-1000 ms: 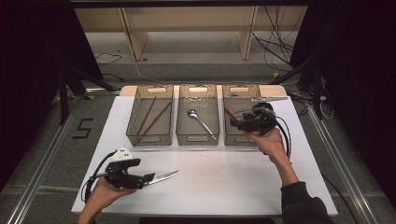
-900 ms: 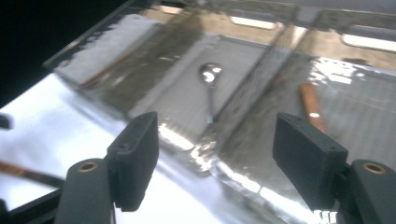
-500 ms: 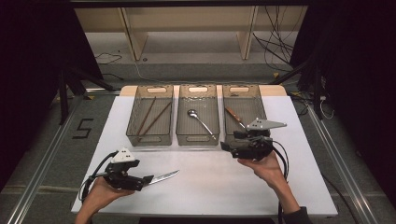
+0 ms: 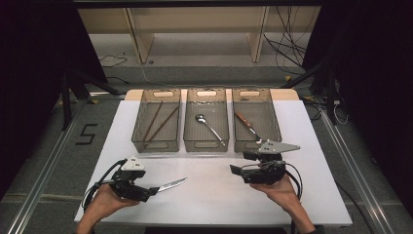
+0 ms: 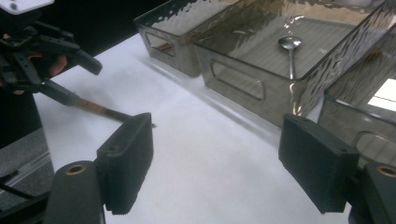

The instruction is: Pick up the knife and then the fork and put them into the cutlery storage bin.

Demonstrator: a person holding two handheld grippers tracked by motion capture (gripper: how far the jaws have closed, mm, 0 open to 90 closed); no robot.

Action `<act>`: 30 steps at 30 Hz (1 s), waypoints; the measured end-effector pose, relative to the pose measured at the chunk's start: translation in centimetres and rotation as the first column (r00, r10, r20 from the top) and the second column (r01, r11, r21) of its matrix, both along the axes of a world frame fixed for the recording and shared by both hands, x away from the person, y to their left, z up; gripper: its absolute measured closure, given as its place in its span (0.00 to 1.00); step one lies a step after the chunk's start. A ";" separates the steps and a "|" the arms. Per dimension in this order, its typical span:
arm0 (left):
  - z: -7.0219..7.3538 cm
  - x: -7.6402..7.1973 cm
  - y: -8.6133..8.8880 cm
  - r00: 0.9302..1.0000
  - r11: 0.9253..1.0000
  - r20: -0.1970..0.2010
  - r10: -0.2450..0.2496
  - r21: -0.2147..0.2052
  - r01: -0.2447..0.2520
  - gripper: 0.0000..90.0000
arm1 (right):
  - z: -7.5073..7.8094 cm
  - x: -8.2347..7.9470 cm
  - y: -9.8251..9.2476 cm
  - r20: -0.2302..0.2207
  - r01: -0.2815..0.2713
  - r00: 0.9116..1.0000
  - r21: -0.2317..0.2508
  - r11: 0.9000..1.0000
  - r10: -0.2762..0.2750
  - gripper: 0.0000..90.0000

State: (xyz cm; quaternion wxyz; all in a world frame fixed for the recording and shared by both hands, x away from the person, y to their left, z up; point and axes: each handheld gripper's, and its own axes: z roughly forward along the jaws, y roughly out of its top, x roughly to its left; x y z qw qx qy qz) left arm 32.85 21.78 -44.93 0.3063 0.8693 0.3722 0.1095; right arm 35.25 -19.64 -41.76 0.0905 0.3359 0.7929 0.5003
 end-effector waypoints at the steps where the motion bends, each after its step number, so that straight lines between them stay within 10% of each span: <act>1: 0.0 0.0 -0.1 1.000 1.000 -0.002 0.000 0.009 0.000 0.22 | -0.1 -0.1 0.1 -0.001 -0.004 1.000 0.000 1.000 0.004 0.30; 17: -0.5 0.2 0.2 0.992 0.974 -0.113 -0.062 0.211 0.085 0.34 | -1.2 -1.2 0.4 -0.025 -0.033 0.999 -0.042 0.999 0.032 0.29; 30: -1.3 0.2 1.0 0.979 0.954 -0.189 -0.073 0.272 0.124 0.52 | -1.6 -1.7 0.4 -0.033 -0.044 0.999 -0.044 0.998 0.042 0.29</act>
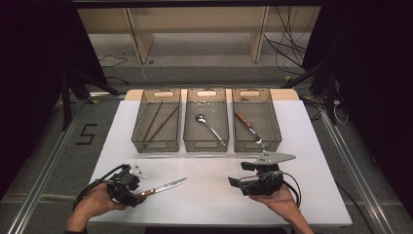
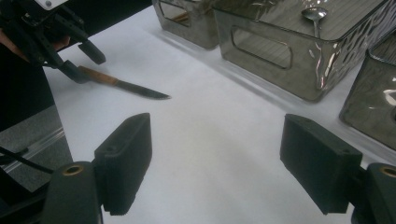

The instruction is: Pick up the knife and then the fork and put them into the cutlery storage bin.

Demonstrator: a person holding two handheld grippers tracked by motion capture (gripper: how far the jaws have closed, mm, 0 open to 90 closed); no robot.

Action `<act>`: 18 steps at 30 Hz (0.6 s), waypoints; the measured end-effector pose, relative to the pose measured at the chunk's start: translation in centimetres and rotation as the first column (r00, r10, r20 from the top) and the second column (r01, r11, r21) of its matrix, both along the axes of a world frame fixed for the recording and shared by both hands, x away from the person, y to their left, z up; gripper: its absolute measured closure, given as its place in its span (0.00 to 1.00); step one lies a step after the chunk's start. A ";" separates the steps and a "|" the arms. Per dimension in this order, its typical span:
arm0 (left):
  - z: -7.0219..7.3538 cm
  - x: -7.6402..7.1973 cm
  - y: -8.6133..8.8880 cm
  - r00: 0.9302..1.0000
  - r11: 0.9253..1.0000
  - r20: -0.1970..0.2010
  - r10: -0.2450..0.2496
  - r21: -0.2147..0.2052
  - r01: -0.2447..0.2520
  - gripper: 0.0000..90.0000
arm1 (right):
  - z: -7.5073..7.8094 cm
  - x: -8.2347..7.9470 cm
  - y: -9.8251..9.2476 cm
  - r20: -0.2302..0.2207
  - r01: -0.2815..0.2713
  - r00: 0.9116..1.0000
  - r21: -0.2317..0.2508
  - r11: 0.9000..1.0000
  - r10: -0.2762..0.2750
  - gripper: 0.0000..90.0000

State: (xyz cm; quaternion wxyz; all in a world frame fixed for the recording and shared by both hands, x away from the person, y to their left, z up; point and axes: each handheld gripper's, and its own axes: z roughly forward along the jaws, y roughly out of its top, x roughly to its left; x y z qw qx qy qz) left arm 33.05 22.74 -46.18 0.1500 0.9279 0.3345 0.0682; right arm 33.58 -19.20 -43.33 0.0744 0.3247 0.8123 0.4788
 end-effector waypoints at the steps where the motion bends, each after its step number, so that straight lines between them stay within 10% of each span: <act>1: -0.1 0.0 0.0 1.000 1.000 -0.003 -0.001 -0.002 0.001 0.53 | 0.0 0.0 0.0 0.001 0.000 1.000 0.000 1.000 0.000 0.29; 18: -0.7 -0.1 -0.2 0.998 0.998 -0.026 -0.061 -0.001 0.061 0.83 | -0.1 -0.1 -0.2 -0.001 0.003 1.000 0.003 1.000 -0.003 0.29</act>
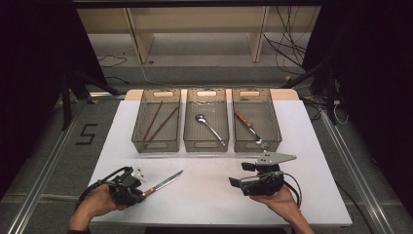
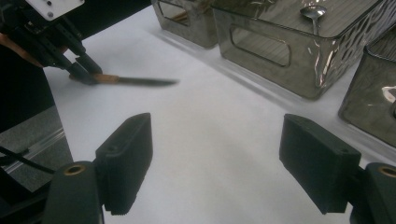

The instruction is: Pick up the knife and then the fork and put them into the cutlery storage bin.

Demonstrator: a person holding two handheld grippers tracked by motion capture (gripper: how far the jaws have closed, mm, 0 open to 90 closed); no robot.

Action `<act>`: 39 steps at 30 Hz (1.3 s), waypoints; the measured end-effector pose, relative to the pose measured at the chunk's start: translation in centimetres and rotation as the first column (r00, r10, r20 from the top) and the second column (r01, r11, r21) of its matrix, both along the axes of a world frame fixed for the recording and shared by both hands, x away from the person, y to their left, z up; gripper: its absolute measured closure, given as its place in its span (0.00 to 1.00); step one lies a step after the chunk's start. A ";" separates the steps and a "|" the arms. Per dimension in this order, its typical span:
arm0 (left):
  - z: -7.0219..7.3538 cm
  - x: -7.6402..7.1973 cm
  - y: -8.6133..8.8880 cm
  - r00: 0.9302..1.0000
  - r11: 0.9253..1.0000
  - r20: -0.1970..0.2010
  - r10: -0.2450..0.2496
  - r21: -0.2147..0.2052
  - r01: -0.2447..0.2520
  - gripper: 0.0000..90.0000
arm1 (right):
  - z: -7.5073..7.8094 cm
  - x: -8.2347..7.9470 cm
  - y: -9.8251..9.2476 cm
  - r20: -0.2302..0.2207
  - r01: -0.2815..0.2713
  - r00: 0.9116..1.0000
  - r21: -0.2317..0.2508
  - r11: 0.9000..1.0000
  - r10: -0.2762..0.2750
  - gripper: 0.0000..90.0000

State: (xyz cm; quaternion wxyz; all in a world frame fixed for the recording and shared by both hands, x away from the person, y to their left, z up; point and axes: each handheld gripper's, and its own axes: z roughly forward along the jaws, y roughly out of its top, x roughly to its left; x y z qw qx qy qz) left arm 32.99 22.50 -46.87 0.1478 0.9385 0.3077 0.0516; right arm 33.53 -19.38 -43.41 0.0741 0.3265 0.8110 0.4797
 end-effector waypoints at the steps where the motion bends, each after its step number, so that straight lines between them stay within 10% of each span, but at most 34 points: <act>1: 0.0 0.0 0.0 1.000 1.000 0.000 -0.001 -0.004 0.001 0.83 | 0.0 0.0 0.0 0.000 0.000 1.000 -0.001 1.000 0.000 0.29; 17: 1.7 -0.1 -2.7 1.000 0.993 0.017 -0.013 -0.120 0.015 0.84 | 0.3 -0.5 0.5 0.014 -0.021 1.000 0.004 1.000 0.021 0.30; 25: 2.9 0.6 -5.2 0.997 0.985 0.033 -0.068 -0.159 0.072 0.84 | 1.3 -1.7 2.0 0.090 -0.066 0.994 -0.018 0.998 0.067 0.30; 39: 4.8 2.0 -10.1 0.985 0.964 0.044 -0.167 -0.200 0.173 0.84 | 1.5 -3.8 5.3 0.251 -0.163 0.948 -0.148 0.975 0.197 0.29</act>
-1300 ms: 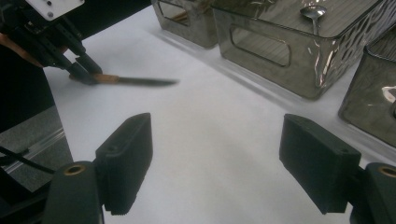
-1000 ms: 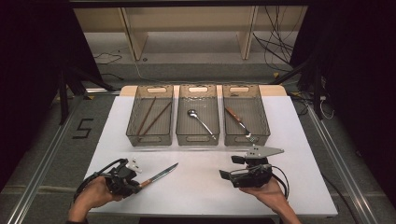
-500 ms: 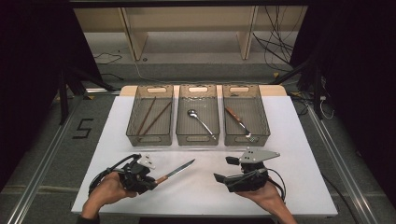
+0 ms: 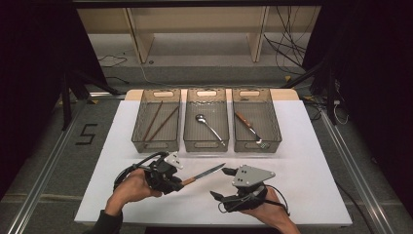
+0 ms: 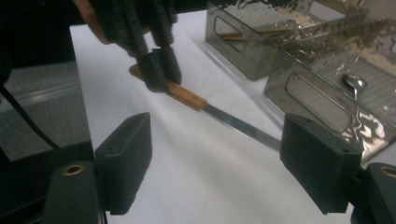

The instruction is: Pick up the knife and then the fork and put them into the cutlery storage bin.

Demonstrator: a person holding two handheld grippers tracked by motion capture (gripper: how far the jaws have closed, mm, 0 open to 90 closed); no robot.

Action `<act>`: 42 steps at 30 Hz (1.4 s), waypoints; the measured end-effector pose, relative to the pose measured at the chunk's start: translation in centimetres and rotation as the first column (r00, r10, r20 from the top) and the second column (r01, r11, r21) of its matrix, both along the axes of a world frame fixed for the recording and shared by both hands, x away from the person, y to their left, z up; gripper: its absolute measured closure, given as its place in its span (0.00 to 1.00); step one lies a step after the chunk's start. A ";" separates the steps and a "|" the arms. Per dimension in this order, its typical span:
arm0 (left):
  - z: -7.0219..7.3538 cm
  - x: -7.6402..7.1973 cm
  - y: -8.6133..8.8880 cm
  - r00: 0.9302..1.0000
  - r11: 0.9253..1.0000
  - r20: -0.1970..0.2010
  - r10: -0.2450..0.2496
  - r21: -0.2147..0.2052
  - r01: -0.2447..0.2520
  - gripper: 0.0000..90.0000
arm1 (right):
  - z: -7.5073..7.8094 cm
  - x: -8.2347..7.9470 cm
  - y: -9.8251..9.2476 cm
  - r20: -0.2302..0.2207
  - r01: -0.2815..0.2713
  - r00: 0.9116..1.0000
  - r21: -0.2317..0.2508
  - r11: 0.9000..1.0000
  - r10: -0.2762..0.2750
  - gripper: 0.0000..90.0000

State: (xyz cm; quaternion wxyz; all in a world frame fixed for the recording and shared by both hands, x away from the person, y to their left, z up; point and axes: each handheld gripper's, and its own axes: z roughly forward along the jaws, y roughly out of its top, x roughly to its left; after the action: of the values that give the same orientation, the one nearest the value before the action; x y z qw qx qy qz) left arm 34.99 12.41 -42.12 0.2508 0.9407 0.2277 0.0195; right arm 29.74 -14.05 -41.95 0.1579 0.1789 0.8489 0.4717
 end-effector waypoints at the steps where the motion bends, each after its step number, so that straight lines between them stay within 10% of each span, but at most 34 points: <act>1: 0.0 -0.1 -0.3 1.000 1.000 -0.004 -0.011 -0.002 0.011 0.84 | -0.1 -0.1 0.3 0.021 -0.005 1.000 -0.014 1.000 0.005 0.29; 6: 0.2 -0.6 -0.9 0.999 0.999 -0.014 -0.031 0.012 0.031 0.84 | -0.8 -0.8 1.9 0.139 -0.023 0.989 -0.117 0.993 0.039 0.31; 13: 0.4 -1.1 -1.3 0.999 0.999 -0.023 -0.047 0.013 0.048 0.84 | -2.3 -1.6 4.0 0.278 -0.007 0.956 -0.291 0.957 0.091 0.36; 19: 0.5 -1.4 -1.6 0.998 0.998 -0.031 -0.055 0.006 0.055 0.84 | -3.2 -2.2 4.8 0.397 0.044 0.910 -0.383 0.923 0.121 0.46; 21: 0.5 -1.4 -1.6 0.998 0.998 -0.031 -0.055 0.009 0.055 0.84 | -3.7 -2.4 5.0 0.469 0.063 0.865 -0.454 0.889 0.178 0.52; 22: 0.6 -1.4 -1.7 0.998 0.998 -0.032 -0.056 0.009 0.056 0.84 | -3.7 -2.4 5.0 0.469 0.063 0.865 -0.454 0.889 0.178 0.52; 23: 0.6 -1.4 -1.7 0.998 0.998 -0.031 -0.061 0.012 0.061 0.84 | -4.1 -2.6 5.2 0.500 0.078 0.842 -0.485 0.871 0.203 0.56; 28: 0.8 -1.6 -1.7 0.997 0.998 -0.040 -0.070 0.002 0.070 0.84 | -4.8 -2.8 5.5 0.543 0.103 0.804 -0.528 0.843 0.242 0.64; 34: 1.0 -1.8 -1.8 0.996 0.997 -0.044 -0.079 -0.013 0.078 0.84 | -5.3 -3.1 5.7 0.577 0.138 0.778 -0.543 0.829 0.248 0.73; 42: 1.0 -1.9 -1.9 0.994 0.996 -0.060 -0.087 -0.023 0.085 0.84 | -5.7 -3.3 5.8 0.625 0.158 0.722 -0.568 0.808 0.298 0.89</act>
State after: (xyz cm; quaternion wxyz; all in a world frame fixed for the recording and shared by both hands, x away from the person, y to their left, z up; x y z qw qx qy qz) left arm 33.09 10.47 -41.12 0.2539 0.9472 0.1947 -0.0225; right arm 26.42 -8.29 -47.65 0.4892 -0.1006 0.8367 0.2247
